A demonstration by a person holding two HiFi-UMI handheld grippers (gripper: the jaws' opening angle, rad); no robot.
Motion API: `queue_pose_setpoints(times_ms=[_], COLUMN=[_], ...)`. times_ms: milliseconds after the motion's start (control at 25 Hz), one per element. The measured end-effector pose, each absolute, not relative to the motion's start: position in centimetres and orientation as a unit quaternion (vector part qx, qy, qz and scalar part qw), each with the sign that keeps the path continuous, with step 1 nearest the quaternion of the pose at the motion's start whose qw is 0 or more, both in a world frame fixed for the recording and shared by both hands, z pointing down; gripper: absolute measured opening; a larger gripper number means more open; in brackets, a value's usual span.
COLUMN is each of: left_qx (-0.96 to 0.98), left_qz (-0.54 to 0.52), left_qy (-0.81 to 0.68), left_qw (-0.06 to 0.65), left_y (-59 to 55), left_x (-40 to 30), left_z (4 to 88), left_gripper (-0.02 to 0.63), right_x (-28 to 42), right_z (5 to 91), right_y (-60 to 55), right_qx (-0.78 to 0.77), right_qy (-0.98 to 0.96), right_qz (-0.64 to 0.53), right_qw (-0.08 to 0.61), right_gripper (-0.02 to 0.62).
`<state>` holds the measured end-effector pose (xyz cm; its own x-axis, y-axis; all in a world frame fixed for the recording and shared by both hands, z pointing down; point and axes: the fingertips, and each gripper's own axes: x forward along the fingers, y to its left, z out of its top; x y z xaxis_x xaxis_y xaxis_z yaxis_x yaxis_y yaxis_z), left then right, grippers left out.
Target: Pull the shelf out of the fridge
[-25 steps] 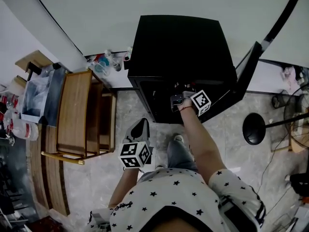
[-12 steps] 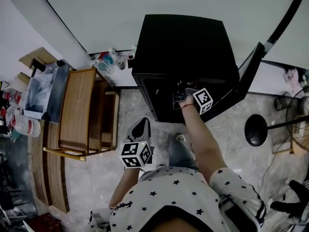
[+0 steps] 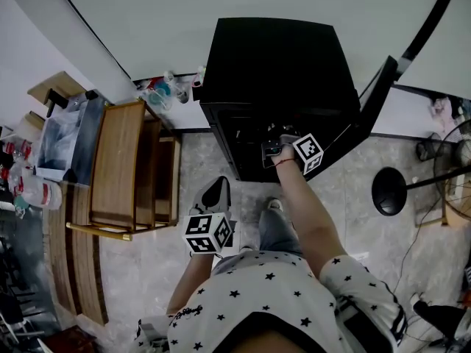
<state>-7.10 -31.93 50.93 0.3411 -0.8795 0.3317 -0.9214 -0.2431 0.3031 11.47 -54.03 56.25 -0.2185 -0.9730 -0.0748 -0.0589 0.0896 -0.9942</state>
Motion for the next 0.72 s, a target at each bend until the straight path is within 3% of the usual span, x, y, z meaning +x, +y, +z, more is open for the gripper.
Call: queue_pose_setpoints(times_ms=[720], left_qx=[0.8], left_qz=[0.046], left_qy=[-0.555], left_qw=[0.223], left_y=[-28.9], left_x=[-6.8], left_z=[50.4], left_gripper=[0.014], right_x=[11.1], right_z=[56.6], right_y=[-49.2], right_qx=[-0.431], right_qy=[0.588], right_qz=[-0.524], right_qw=[0.441], right_gripper=[0.014])
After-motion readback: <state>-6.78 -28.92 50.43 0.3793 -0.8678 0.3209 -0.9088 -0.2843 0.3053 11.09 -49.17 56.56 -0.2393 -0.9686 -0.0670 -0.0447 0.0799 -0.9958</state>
